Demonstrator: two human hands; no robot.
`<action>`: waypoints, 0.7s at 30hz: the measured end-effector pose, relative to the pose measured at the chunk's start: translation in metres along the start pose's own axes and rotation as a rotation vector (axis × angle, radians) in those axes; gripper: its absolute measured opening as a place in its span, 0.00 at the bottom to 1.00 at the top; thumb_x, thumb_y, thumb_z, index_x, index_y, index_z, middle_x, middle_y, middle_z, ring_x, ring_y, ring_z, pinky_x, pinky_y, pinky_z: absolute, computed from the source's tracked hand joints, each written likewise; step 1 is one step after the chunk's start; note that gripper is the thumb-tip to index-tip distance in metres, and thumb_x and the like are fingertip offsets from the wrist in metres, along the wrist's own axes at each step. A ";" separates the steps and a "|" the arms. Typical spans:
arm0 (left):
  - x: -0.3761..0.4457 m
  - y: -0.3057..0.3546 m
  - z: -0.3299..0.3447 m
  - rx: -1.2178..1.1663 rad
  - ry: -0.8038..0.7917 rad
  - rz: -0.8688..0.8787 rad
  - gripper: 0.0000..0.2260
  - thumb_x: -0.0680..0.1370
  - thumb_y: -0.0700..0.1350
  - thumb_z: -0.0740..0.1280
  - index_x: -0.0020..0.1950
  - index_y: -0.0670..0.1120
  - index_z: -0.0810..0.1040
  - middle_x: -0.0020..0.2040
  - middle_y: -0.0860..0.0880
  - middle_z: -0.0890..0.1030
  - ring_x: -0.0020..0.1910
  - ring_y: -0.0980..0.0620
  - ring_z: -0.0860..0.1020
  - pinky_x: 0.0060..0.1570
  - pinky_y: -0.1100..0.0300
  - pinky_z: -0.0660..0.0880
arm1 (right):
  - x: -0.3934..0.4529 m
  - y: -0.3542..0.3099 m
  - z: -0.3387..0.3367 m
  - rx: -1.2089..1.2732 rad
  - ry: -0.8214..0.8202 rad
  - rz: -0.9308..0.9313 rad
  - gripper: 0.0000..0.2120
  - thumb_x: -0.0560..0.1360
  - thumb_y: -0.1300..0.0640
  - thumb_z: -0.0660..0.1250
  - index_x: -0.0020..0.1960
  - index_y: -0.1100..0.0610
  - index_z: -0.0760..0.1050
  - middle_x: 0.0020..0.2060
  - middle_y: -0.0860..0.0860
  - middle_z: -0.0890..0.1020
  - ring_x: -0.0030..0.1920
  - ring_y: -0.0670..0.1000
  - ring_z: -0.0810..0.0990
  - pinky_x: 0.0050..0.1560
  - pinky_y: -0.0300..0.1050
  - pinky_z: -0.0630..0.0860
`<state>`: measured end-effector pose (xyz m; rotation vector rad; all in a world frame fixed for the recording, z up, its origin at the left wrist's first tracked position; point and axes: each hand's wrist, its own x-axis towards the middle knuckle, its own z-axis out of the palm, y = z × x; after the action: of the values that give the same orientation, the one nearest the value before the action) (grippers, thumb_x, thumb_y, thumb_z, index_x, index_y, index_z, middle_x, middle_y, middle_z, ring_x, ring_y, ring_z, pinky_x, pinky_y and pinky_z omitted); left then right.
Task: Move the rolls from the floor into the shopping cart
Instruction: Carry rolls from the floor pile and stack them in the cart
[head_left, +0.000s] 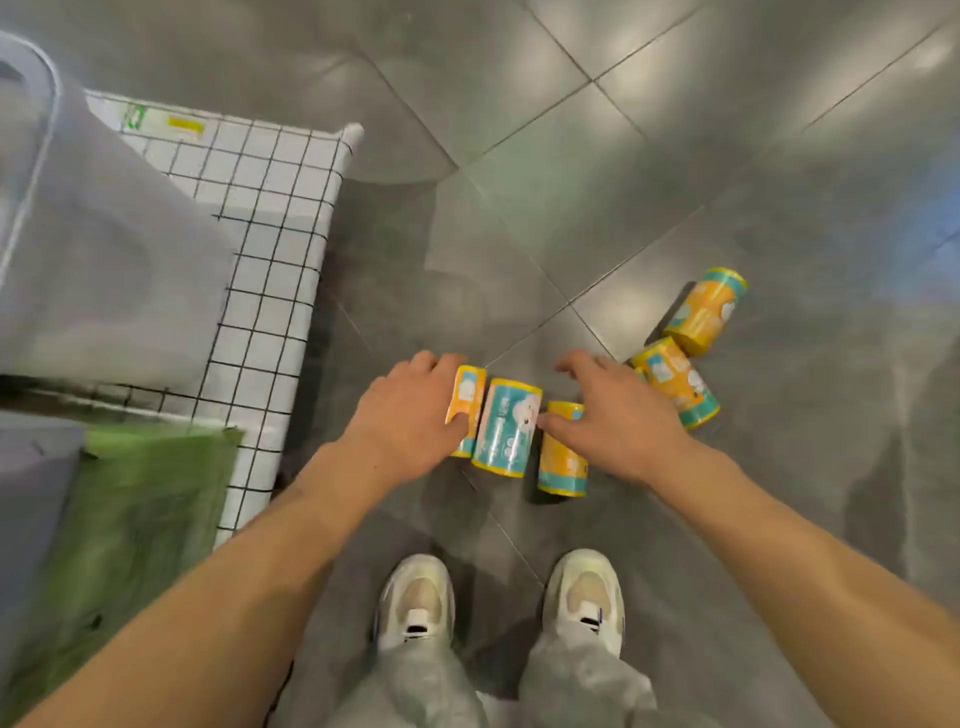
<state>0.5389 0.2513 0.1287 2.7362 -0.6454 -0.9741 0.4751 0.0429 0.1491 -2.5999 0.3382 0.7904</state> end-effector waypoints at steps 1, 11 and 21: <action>0.013 -0.008 0.020 -0.030 0.003 -0.012 0.24 0.78 0.52 0.65 0.73 0.49 0.67 0.64 0.45 0.73 0.63 0.40 0.74 0.61 0.44 0.74 | 0.015 0.009 0.018 -0.010 -0.004 -0.008 0.29 0.75 0.39 0.68 0.71 0.50 0.68 0.67 0.52 0.76 0.67 0.58 0.75 0.60 0.54 0.75; 0.099 -0.053 0.101 -0.031 0.198 -0.032 0.32 0.76 0.57 0.68 0.77 0.49 0.62 0.71 0.45 0.67 0.66 0.40 0.73 0.61 0.43 0.75 | 0.106 0.050 0.113 -0.011 0.116 -0.050 0.28 0.75 0.38 0.68 0.71 0.47 0.68 0.66 0.49 0.77 0.65 0.54 0.76 0.60 0.54 0.76; 0.101 -0.053 0.108 0.078 0.135 0.019 0.31 0.76 0.58 0.66 0.76 0.49 0.63 0.68 0.44 0.71 0.66 0.39 0.73 0.59 0.45 0.75 | 0.108 0.044 0.110 -0.077 0.079 -0.038 0.30 0.74 0.34 0.68 0.70 0.48 0.69 0.65 0.49 0.78 0.65 0.53 0.77 0.61 0.56 0.76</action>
<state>0.5587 0.2521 -0.0267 2.8275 -0.6973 -0.7668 0.4957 0.0399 -0.0100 -2.7064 0.2858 0.7021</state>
